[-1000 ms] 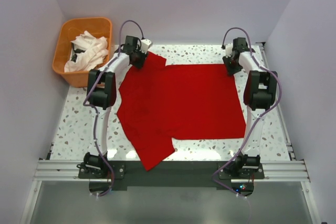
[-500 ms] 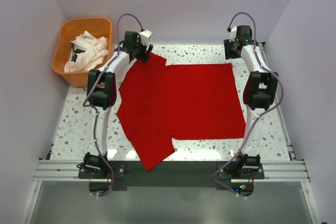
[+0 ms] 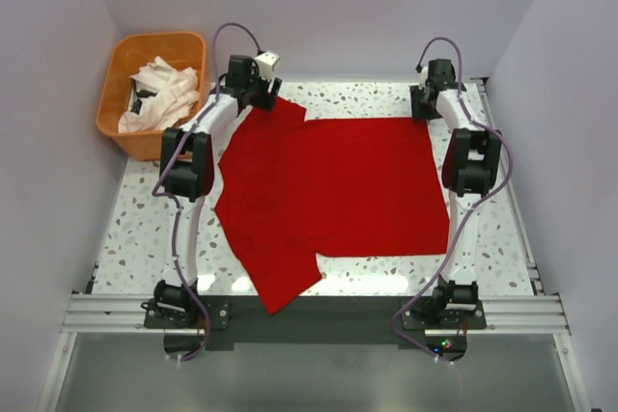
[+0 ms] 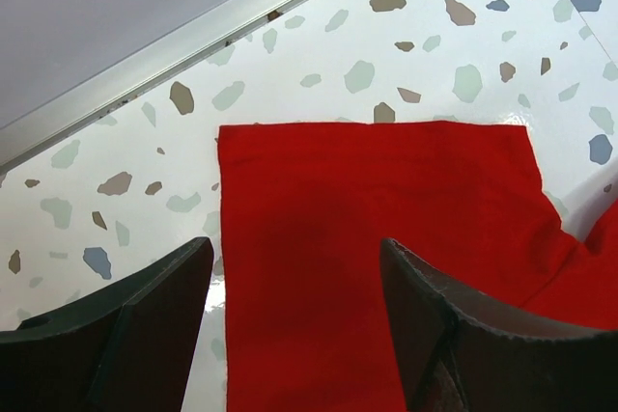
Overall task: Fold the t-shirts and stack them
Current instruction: Flatten the tshirt out, then fold the tshirt
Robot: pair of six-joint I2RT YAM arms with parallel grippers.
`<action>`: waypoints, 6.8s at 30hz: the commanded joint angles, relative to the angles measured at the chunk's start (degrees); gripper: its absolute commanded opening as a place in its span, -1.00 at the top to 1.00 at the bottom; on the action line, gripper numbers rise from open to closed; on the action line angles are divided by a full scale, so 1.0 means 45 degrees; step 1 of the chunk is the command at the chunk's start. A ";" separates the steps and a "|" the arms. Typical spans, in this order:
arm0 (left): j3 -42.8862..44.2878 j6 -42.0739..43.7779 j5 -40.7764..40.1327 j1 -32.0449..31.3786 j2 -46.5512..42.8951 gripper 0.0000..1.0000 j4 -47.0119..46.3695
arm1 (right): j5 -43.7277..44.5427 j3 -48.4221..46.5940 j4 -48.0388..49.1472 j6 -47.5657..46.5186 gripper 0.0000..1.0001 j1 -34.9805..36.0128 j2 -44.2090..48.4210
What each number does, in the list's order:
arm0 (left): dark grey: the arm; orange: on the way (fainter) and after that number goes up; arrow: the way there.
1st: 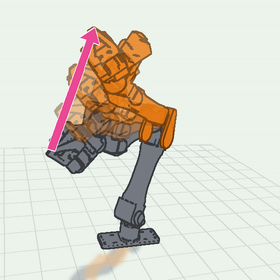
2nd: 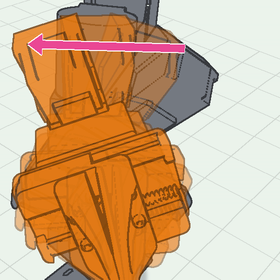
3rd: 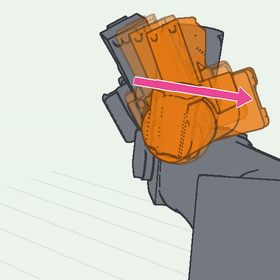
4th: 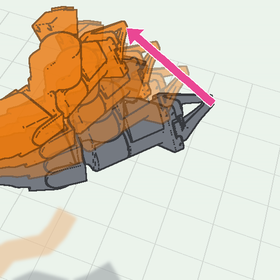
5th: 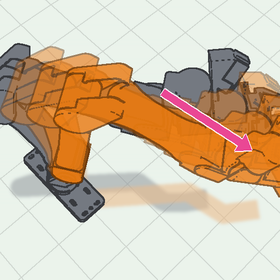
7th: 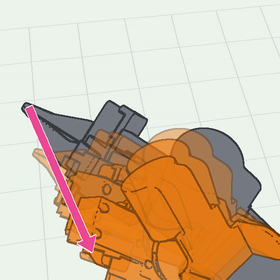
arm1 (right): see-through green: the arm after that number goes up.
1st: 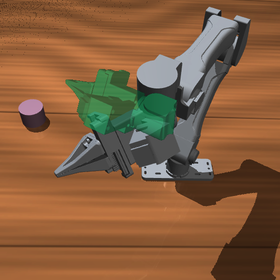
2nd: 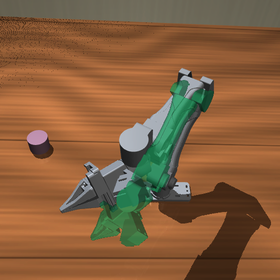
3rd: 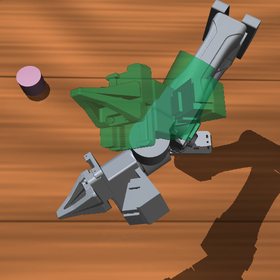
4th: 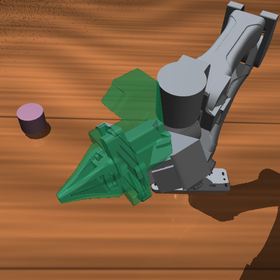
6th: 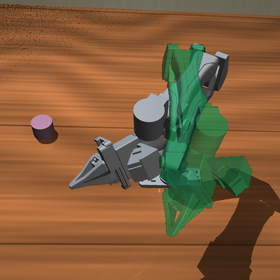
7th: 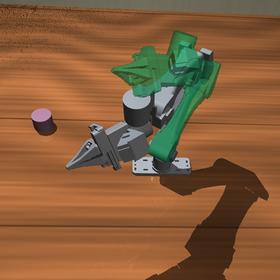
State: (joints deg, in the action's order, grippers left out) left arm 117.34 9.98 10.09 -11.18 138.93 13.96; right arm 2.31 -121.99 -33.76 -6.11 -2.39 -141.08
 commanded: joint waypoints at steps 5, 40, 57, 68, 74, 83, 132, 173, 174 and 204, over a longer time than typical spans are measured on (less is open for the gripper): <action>0.0585 -0.0284 0.0102 0.0335 -0.0386 -0.50 -0.0777 | 0.0640 -0.1054 -0.0017 0.0244 0.07 -0.0093 -0.0388; 0.3066 -0.0791 -0.0057 0.0668 0.3091 -0.35 -0.0953 | -0.0298 -0.0957 -0.0897 0.0108 1.00 -0.0171 -0.0583; 0.3125 -0.1279 0.1509 0.0921 0.2800 1.00 -0.1944 | -0.0474 -0.0781 -0.0585 -0.0107 1.00 -0.0191 0.0158; -0.0077 -0.1533 0.3636 0.1352 -0.0657 1.00 -0.5034 | -0.1859 0.0292 0.0665 -0.0400 1.00 -0.0288 0.2109; -0.3044 -0.1514 0.4106 0.1547 -0.2883 1.00 -0.6147 | -0.2465 0.1443 0.1056 -0.0869 1.00 -0.0347 0.3145; -0.7244 -0.0656 0.4809 0.1762 -0.6516 1.00 -0.6461 | -0.3343 0.3395 0.1212 -0.1689 1.00 -0.0698 0.4806; -1.5314 0.1160 0.1996 0.0766 -1.3315 1.00 -0.2618 | -0.4692 0.9122 0.0530 -0.5497 1.00 -0.1773 0.7932; -0.9005 0.4600 0.5847 -0.0210 -0.6695 -0.20 0.3385 | -0.5220 0.4318 -0.4939 -0.8798 -0.11 -0.0816 0.3831; -0.8986 0.4580 0.5806 -0.0250 -0.6540 -0.20 0.3344 | -0.5161 0.4317 -0.5036 -0.8837 -0.11 -0.0777 0.3773; -0.8419 0.4911 0.6957 -0.1168 -0.5893 0.46 0.3637 | -0.4868 0.5840 -0.6893 -1.1395 0.48 -0.0738 0.5256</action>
State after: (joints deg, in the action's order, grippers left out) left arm 78.67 30.96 38.63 -15.79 114.52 29.76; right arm -20.12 -96.12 -63.46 -54.76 -5.69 -121.60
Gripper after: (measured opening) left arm 0.301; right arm 0.267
